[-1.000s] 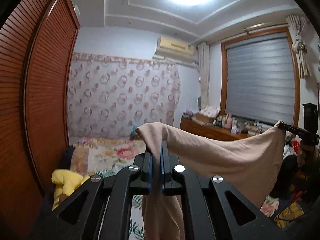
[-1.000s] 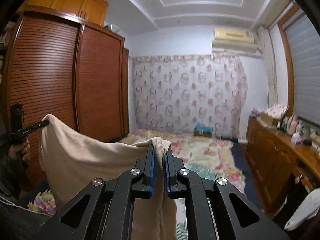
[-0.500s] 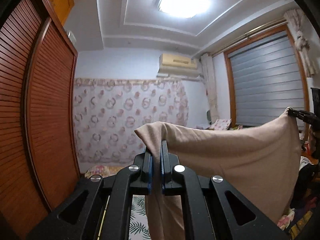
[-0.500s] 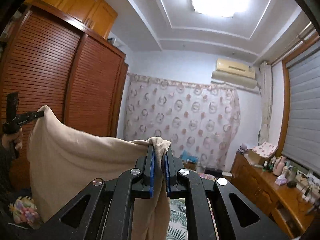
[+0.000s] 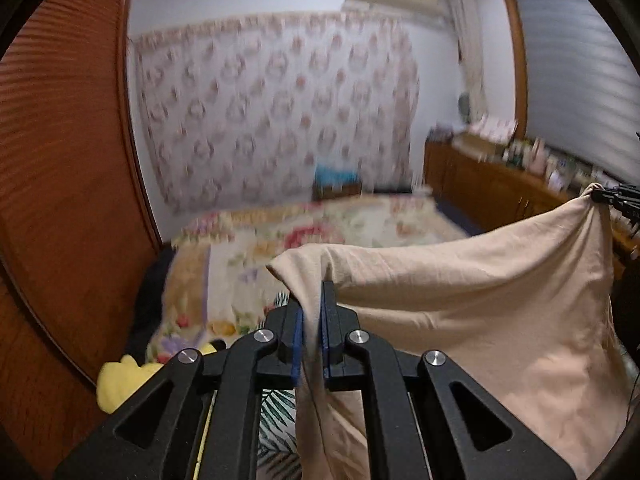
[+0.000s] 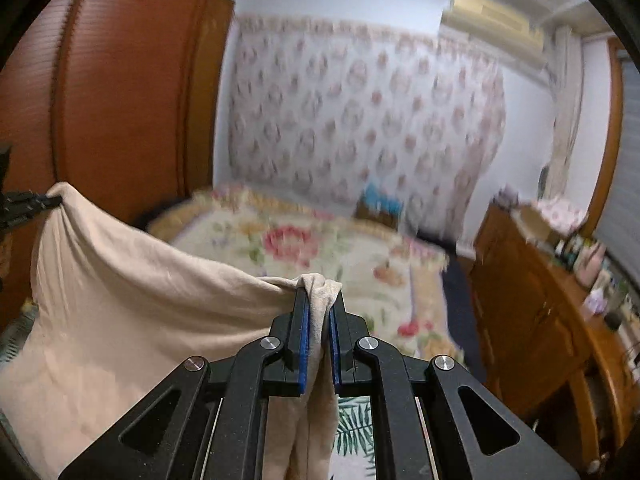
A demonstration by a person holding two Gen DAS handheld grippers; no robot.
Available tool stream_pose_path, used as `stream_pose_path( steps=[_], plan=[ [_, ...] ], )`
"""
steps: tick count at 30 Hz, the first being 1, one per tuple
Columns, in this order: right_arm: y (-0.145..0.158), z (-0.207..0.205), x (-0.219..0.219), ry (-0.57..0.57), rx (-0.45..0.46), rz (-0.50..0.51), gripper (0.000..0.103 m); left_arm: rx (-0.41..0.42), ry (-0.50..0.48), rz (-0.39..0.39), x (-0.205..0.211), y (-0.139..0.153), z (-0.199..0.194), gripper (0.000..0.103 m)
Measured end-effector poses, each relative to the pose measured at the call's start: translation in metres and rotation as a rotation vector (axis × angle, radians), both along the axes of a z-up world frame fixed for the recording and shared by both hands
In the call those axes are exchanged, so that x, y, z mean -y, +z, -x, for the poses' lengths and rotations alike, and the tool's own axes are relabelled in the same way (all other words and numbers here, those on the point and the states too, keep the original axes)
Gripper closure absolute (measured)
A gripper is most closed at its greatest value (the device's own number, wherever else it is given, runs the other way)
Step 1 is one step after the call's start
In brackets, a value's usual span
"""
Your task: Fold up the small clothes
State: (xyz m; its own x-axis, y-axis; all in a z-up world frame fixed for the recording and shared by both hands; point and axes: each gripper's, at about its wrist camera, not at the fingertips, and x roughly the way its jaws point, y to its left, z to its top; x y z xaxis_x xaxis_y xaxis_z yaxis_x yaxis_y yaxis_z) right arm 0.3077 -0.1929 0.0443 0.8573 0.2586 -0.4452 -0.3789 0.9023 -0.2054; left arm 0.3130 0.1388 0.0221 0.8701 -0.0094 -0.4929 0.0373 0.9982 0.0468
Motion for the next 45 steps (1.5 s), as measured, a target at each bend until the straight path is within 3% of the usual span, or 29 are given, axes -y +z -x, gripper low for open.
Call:
stream_pose_path(
  steps=[5, 9, 12, 13, 14, 15, 19, 21, 27, 33, 45],
  plan=[
    [-0.061, -0.074, -0.017, -0.016, -0.118, 0.045, 0.095, -0.103, -0.003, -0.01, 0.001, -0.048, -0.044, 0.096],
    [-0.074, -0.118, -0.023, -0.012, -0.168, 0.037, 0.095, -0.134, -0.016, -0.003, 0.003, -0.061, -0.06, 0.092],
    [-0.073, -0.139, -0.028, -0.033, -0.196, 0.038, 0.095, -0.137, -0.028, 0.004, 0.0, -0.063, -0.057, 0.077],
    [-0.058, -0.152, -0.018, -0.038, -0.208, 0.033, 0.095, -0.145, -0.032, 0.007, 0.0, -0.062, -0.058, 0.067],
    [-0.059, -0.16, -0.018, -0.049, -0.225, 0.031, 0.093, -0.153, -0.036, 0.014, -0.002, -0.061, -0.058, 0.055],
    [-0.053, -0.16, -0.02, -0.057, -0.235, 0.029, 0.087, -0.156, -0.048, 0.025, -0.003, -0.06, -0.059, 0.053],
    [-0.041, -0.145, -0.012, -0.099, -0.25, 0.02, 0.08, -0.176, -0.067, 0.03, 0.0, -0.059, -0.043, 0.028],
    [-0.039, -0.137, -0.009, -0.108, -0.258, 0.001, 0.072, -0.192, -0.082, 0.025, 0.003, -0.06, -0.034, 0.028],
    [-0.039, -0.093, 0.003, -0.116, -0.246, -0.018, 0.067, -0.209, -0.104, 0.027, 0.013, -0.059, 0.009, 0.028],
    [-0.035, -0.035, 0.018, -0.089, -0.259, -0.027, 0.067, -0.254, -0.111, 0.007, 0.027, -0.068, 0.058, 0.028],
    [-0.027, 0.102, 0.047, -0.014, -0.289, -0.023, 0.067, -0.297, -0.105, 0.065, 0.028, -0.084, 0.17, 0.028]
  ],
)
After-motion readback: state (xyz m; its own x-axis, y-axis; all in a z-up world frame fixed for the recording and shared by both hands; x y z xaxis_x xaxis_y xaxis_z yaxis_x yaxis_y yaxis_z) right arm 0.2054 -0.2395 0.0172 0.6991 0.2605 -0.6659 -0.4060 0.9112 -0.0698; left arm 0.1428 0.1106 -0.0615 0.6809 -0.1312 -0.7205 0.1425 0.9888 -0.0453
